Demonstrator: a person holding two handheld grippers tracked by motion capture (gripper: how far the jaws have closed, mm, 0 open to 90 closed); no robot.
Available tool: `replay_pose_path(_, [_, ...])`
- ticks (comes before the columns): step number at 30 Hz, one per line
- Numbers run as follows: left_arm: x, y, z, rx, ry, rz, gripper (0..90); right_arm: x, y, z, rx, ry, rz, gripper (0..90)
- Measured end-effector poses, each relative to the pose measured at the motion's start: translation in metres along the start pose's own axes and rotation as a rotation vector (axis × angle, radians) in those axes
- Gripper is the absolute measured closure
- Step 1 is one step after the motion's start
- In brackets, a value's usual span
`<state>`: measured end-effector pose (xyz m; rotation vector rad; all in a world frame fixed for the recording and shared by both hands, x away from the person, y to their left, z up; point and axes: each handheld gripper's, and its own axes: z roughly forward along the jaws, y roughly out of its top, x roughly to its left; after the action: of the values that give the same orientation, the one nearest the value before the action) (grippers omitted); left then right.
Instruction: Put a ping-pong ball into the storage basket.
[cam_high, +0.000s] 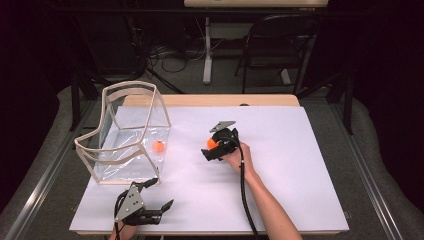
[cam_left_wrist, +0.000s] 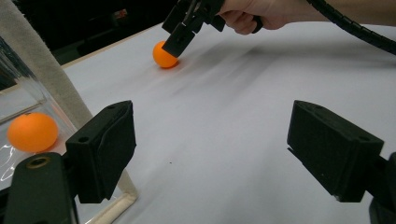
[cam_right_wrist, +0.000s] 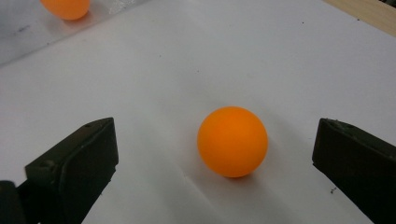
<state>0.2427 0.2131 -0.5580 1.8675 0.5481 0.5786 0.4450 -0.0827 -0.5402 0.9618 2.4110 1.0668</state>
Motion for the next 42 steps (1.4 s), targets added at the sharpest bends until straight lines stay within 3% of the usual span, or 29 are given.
replay_pose_path(5, [0.0,0.0,0.0,0.001,0.0,0.0,15.5,0.0,0.0,0.001,-0.002,-0.007,0.02,12.7])
replay_pose_path(15, [0.0,0.0,0.0,0.002,-0.001,0.001,15.5,0.003,0.0,0.008,0.036,-0.049,0.002,28.2])
replay_pose_path(23, [0.0,0.0,0.0,0.004,0.0,0.001,15.5,0.001,0.0,0.012,0.048,-0.054,0.01,36.4])
replay_pose_path(26, [0.0,0.0,0.0,0.001,0.002,-0.003,15.5,0.001,0.001,0.013,0.051,-0.06,0.047,40.6])
replay_pose_path(30, [0.0,0.0,0.0,0.0,0.003,-0.003,15.5,0.0,0.002,0.015,0.055,-0.068,0.032,46.1])
replay_pose_path(42, [0.0,0.0,0.0,0.0,0.002,-0.003,15.5,-0.004,0.001,0.013,0.069,-0.068,0.057,50.2])
